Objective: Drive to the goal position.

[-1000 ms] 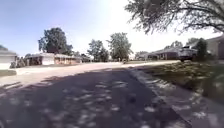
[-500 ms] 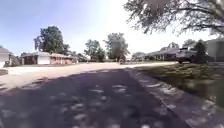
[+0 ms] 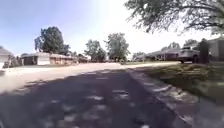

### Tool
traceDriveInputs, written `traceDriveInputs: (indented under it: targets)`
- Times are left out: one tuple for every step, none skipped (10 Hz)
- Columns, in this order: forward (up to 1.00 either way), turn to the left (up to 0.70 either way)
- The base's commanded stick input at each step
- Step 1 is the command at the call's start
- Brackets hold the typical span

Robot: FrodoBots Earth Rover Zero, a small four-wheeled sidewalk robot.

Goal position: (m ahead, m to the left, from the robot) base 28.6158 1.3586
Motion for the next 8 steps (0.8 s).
traceDriveInputs:
  targets:
    - [0.7, 0.0]
    - [0.7, 0.0]
    - [0.7, 0.0]
    - [0.7, 0.0]
    - [0.7, 0.0]
    - [0.7, 0.0]
    - [0.7, 0.0]
    - [0.7, 0.0]
